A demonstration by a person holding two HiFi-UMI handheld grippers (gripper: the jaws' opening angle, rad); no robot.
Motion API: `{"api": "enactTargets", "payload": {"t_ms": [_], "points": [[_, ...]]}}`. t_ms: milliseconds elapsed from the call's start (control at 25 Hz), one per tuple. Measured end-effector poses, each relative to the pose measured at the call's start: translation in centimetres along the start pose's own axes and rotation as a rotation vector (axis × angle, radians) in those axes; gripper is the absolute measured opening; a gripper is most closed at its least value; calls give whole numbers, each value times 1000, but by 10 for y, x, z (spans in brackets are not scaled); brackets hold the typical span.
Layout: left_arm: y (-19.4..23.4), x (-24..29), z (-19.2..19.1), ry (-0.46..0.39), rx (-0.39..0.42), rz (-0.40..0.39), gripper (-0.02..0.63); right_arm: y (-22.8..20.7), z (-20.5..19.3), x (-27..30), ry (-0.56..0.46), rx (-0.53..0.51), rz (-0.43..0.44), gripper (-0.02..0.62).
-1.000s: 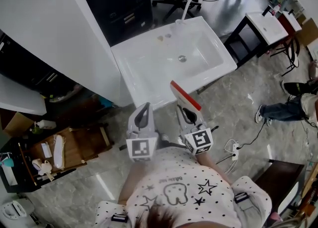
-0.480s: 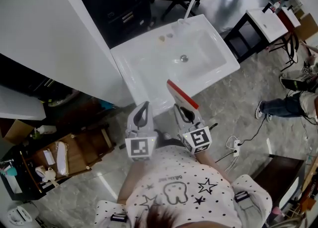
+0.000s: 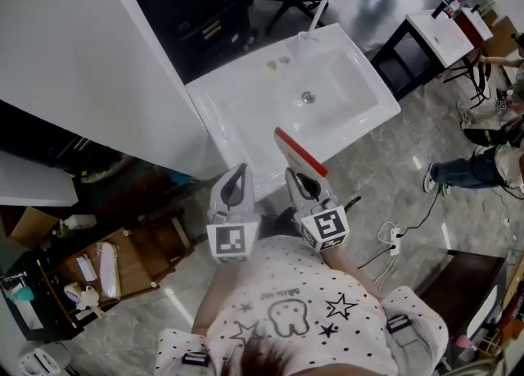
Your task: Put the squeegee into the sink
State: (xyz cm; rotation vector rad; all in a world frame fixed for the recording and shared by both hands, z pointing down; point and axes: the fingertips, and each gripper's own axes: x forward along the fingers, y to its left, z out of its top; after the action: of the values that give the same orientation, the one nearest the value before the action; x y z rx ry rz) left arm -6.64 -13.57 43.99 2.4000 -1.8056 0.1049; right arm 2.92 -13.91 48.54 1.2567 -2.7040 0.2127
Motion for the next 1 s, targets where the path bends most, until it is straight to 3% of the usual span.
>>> {"api": "enactTargets", "payload": {"t_ms": [360,1000], "points": [[9,-2,-1,5,-22,16,-6,-5,-1,2,13,-3,-14,17],[11,20,6,9,-37,111,-6,-27,8,21,33,-7,78,17]]}}
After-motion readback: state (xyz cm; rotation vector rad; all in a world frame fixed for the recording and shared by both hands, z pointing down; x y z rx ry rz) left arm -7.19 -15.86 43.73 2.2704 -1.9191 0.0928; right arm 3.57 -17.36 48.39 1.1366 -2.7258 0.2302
